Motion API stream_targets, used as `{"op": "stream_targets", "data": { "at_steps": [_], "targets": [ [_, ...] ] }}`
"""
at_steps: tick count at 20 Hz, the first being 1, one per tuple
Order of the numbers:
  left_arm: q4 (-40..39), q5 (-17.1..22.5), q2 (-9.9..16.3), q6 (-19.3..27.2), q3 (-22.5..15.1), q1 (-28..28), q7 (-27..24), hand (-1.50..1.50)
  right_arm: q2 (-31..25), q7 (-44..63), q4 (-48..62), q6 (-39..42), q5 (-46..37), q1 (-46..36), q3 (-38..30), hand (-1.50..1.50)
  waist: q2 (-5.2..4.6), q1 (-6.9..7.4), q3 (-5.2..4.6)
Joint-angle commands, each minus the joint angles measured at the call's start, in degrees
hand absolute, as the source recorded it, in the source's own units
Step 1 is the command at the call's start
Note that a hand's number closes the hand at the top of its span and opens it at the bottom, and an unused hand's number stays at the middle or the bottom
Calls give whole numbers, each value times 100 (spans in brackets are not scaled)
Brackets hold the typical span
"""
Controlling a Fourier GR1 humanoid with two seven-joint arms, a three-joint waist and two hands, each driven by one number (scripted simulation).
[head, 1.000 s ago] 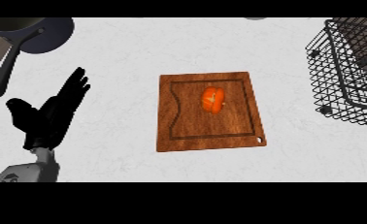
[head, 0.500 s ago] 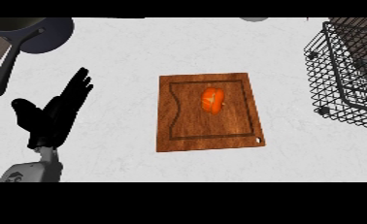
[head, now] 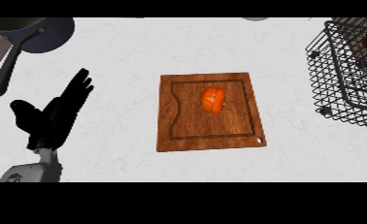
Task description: Pick the bell pepper from the cutting board and place it in the tiered basket
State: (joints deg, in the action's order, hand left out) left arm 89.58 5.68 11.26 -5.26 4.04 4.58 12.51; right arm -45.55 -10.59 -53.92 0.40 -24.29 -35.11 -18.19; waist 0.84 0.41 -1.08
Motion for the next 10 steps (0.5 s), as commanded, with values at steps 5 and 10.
{"op": "stream_targets", "data": {
  "at_steps": [5,10],
  "targets": [
    [329,-86,-55,76,-145,5,296,0,612,95,582,-184,637,-532,-491,-150,-103,128,118],
    [91,-68,5,28,19,-128,15,0,469,281,753,246,1495,-705,-1216,-150,-86,59,114]
  ]
}}
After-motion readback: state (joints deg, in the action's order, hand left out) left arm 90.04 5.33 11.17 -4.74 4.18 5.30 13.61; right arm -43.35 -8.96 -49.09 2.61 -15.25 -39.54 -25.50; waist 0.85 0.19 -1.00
